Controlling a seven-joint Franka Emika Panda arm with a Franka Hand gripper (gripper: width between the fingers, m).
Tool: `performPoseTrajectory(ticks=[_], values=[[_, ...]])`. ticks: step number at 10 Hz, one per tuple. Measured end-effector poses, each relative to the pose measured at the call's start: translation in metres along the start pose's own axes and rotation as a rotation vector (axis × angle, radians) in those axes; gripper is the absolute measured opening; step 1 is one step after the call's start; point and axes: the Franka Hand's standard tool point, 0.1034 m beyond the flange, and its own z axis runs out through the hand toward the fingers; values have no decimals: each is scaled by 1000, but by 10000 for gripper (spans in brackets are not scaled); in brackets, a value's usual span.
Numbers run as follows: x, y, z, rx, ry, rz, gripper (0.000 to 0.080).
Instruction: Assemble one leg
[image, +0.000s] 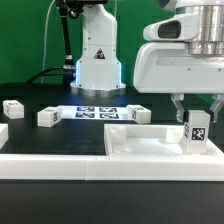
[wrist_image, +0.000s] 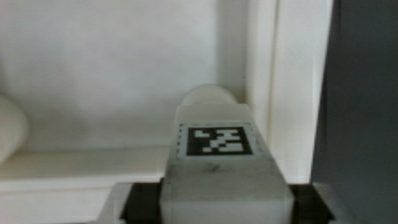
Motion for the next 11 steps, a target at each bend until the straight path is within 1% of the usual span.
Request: performPoseTrajectory(ticks=[8,10,11], values=[[-1,-2,0,24,15,787,290],[-1,-4,0,18,21,983,291],[-1,-4,0,23,21,1109,291]])
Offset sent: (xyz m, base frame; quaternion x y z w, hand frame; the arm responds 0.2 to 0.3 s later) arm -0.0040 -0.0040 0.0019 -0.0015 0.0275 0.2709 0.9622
